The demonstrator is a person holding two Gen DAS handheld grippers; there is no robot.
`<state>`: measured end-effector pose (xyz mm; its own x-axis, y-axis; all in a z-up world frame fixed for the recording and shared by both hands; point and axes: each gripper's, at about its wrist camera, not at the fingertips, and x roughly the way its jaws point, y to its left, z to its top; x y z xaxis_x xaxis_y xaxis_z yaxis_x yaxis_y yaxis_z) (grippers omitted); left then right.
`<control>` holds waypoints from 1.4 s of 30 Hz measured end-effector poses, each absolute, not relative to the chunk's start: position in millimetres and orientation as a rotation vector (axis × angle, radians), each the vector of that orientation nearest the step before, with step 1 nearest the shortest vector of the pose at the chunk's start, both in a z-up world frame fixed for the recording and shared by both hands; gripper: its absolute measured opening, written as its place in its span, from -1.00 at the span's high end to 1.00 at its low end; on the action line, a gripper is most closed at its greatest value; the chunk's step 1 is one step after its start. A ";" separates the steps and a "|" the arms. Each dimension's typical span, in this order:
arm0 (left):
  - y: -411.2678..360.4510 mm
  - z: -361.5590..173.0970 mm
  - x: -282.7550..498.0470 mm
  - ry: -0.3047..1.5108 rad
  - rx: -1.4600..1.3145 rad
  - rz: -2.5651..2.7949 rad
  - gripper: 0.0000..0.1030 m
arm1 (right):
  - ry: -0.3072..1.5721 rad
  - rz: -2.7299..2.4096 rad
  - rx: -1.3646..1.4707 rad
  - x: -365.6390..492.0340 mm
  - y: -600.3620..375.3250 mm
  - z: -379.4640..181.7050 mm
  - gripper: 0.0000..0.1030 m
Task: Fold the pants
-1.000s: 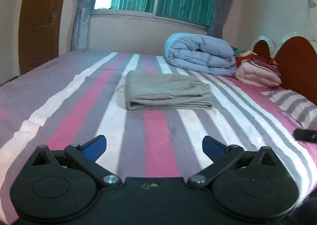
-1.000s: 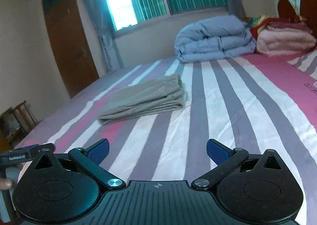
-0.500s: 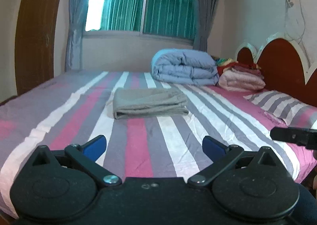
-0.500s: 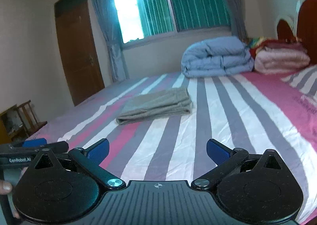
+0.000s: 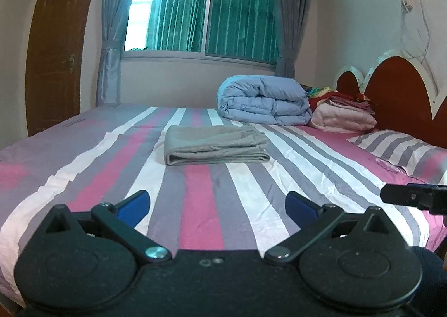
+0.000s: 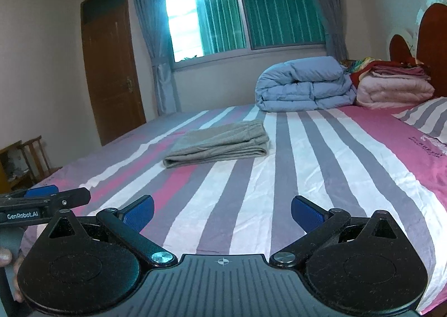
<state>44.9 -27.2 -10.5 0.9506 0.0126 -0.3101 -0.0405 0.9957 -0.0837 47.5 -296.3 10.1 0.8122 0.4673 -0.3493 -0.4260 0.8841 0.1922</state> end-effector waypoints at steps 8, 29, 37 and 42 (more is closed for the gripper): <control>-28.3 -13.7 47.2 0.312 -0.076 0.024 -0.88 | 0.418 0.457 0.136 48.8 -298.7 5.0 -1.00; -33.2 -19.7 48.9 0.309 -0.049 0.018 -0.88 | 0.422 0.471 0.127 47.3 -299.7 5.6 -1.00; -33.6 -19.7 48.9 0.310 -0.047 0.019 -0.88 | 0.422 0.472 0.126 47.6 -300.2 5.5 -1.00; -33.8 -19.4 48.8 0.310 -0.047 0.019 -0.88 | 0.422 0.471 0.126 47.5 -299.8 5.4 -1.00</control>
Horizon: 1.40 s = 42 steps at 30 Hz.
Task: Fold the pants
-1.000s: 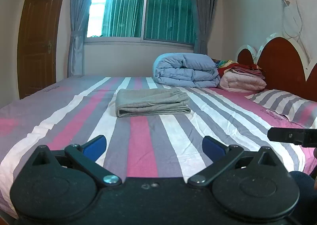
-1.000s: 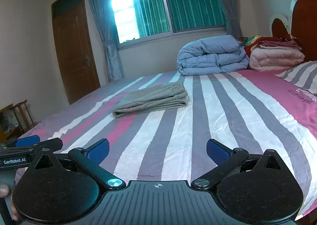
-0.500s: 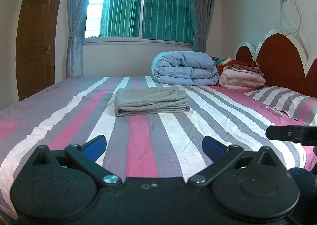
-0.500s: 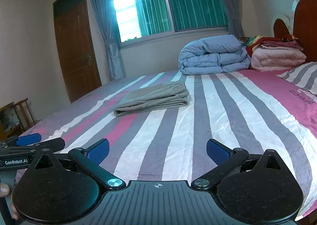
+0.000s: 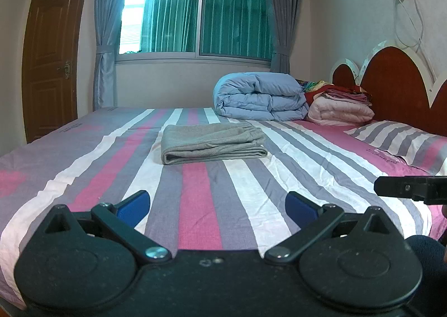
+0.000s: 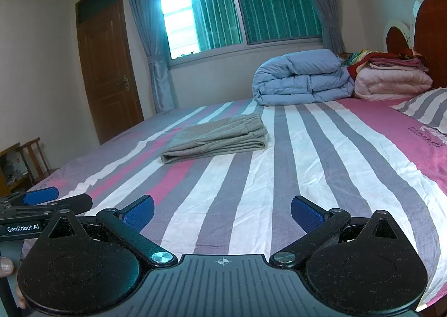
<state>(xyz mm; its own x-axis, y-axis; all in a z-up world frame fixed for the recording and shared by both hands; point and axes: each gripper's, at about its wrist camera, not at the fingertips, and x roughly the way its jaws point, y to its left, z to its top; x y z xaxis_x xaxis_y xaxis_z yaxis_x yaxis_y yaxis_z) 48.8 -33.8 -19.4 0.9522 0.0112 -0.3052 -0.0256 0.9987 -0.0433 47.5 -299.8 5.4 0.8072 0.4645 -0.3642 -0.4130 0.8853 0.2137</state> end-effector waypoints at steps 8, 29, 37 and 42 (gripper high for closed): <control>-33.7 -19.3 48.7 0.310 -0.046 0.019 -0.88 | 0.422 0.471 0.126 47.3 -299.4 5.4 -1.00; -33.4 -19.7 48.3 0.311 -0.038 0.017 -0.88 | 0.422 0.471 0.126 47.2 -299.0 5.6 -1.00; -30.9 -18.7 46.8 0.301 -0.053 0.006 -0.88 | 0.422 0.470 0.126 47.0 -299.3 5.7 -1.00; -29.4 -17.1 45.1 0.296 -0.051 -0.009 -0.88 | 0.421 0.472 0.126 46.9 -299.4 5.8 -1.00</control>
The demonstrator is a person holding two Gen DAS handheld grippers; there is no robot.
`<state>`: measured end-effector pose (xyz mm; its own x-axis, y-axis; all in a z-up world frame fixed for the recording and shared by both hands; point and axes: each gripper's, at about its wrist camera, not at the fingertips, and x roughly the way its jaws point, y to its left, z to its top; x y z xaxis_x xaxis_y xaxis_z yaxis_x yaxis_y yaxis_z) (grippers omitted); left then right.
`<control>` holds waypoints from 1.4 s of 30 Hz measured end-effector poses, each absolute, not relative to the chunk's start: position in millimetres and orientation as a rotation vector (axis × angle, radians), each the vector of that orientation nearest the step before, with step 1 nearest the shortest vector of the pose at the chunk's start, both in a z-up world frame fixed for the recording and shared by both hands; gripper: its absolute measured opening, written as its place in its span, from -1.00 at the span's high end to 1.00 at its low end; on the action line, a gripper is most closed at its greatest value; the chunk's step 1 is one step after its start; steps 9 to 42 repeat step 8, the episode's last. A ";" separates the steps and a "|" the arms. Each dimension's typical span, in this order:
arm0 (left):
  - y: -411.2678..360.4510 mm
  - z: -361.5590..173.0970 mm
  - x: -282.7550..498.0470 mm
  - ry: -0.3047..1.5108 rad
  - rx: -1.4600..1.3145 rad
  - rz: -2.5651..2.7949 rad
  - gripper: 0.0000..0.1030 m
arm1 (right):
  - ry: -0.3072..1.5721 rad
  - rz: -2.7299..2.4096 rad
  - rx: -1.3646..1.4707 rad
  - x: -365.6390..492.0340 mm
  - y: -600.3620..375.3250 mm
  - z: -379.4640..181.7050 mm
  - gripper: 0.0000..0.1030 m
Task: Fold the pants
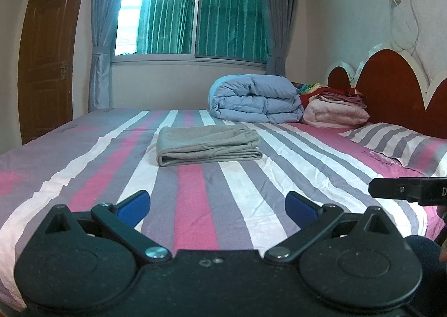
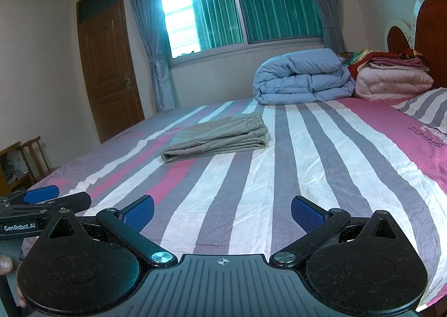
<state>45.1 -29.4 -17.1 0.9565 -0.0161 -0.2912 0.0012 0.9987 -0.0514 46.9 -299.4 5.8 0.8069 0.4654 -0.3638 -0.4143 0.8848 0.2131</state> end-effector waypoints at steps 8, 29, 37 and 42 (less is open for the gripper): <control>-25.2 -14.9 41.7 0.267 -0.061 -0.015 -0.85 | 0.423 0.473 0.126 48.4 -301.6 4.6 -1.00; -25.2 -14.9 41.7 0.267 -0.061 -0.015 -0.85 | 0.423 0.473 0.126 48.4 -301.6 4.6 -1.00; -25.2 -14.9 41.7 0.267 -0.061 -0.015 -0.85 | 0.423 0.473 0.126 48.4 -301.6 4.6 -1.00; -25.2 -14.9 41.7 0.267 -0.061 -0.015 -0.85 | 0.423 0.473 0.126 48.4 -301.6 4.6 -1.00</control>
